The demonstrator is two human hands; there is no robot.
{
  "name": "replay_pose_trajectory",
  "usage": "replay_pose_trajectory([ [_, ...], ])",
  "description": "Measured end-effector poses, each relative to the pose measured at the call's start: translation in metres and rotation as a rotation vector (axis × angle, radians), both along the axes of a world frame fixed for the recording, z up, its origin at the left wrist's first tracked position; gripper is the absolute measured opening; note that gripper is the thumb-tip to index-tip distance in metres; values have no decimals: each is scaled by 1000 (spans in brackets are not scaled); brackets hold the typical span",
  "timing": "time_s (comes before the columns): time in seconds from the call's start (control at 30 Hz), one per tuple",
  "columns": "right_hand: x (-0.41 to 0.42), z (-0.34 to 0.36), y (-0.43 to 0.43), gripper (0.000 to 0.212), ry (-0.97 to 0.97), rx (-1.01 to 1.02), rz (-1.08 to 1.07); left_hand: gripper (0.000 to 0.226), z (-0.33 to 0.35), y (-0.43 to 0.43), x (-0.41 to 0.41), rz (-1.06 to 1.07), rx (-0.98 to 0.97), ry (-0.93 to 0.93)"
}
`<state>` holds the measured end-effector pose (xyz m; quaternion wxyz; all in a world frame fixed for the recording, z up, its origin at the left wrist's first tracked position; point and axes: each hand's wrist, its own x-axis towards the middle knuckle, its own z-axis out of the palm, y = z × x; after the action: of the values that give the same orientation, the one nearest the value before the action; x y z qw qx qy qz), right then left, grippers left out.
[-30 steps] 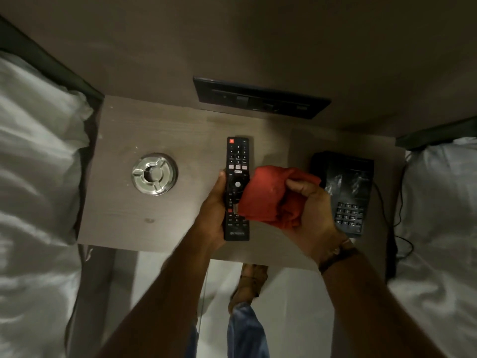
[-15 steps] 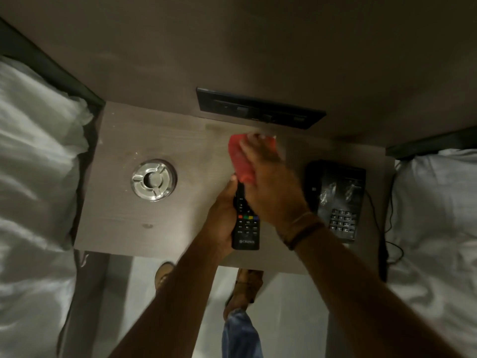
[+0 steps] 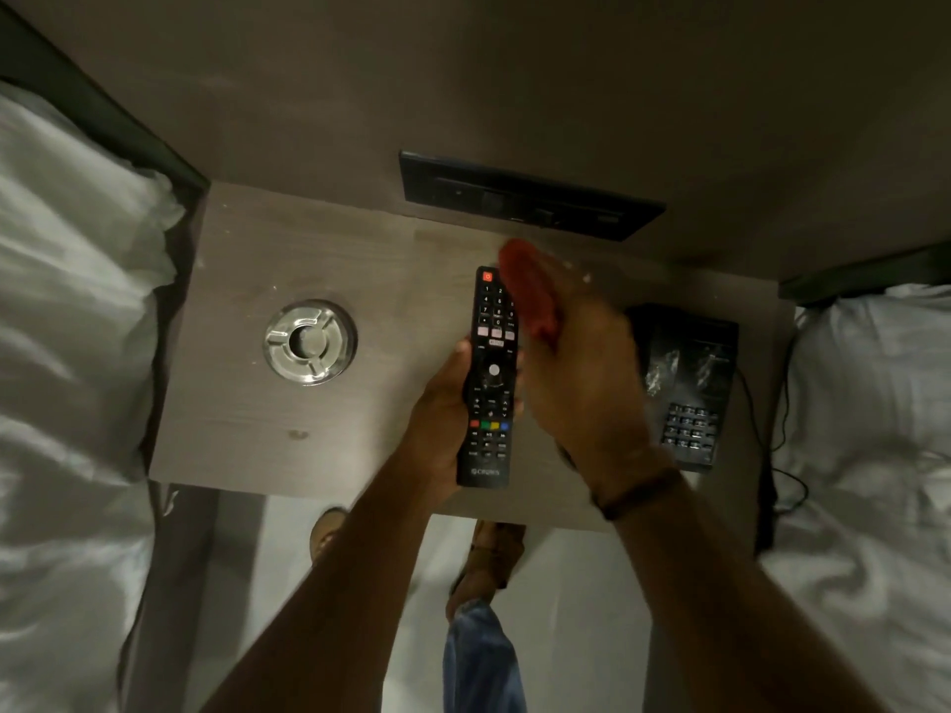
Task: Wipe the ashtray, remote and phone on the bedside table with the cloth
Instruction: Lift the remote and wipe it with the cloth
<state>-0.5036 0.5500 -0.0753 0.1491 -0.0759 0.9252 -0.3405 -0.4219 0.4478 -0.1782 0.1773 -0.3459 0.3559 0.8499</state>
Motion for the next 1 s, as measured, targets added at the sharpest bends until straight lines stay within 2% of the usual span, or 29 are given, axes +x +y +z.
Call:
replay_pose_trajectory([
  [0.1, 10, -13, -12, 69, -117, 242, 241, 48, 5, -5, -8, -40, -45, -34],
  [0.17, 28, -15, -9, 71, -143, 225, 311, 48, 1, -12, -6, -33, -133, -114],
  [0.27, 53, -6, 6, 53, -222, 77, 347, 55, 2, -17, -1, 1, -79, -131],
  [0.37, 58, 11, 15, 26, -450, -94, 154, 65, 2, -20, -2, 51, -23, -106],
  [0.4, 53, 16, 17, 25, -434, -114, 96, 66, 3, -19, -4, 47, -40, -99],
  [0.43, 46, 20, 16, 27, -334, -99, 60, 65, 3, -18, -7, 30, -73, -97],
  [0.5, 31, 16, 11, 44, -84, -29, 59, 63, 8, -14, -11, -12, -140, -90],
  [0.53, 26, 12, 4, 53, -26, 30, 111, 64, 10, -11, -12, -32, -143, -84],
  [0.6, 28, 0, -6, 65, -88, 169, 260, 64, 14, -10, -16, -33, -99, -89],
  [0.67, 50, -7, -4, 71, -173, 161, 312, 66, 16, -13, -17, -13, -23, -112],
  [0.77, 87, 1, 14, 65, -249, 68, 305, 73, 13, -20, -13, 4, 28, -115],
  [0.87, 100, 15, 28, 49, -400, 54, 276, 68, 4, -19, -10, 75, -30, -118],
  [1.0, 64, 21, 25, 48, -120, 24, 169, 69, 6, -17, -15, 93, -19, -72],
])
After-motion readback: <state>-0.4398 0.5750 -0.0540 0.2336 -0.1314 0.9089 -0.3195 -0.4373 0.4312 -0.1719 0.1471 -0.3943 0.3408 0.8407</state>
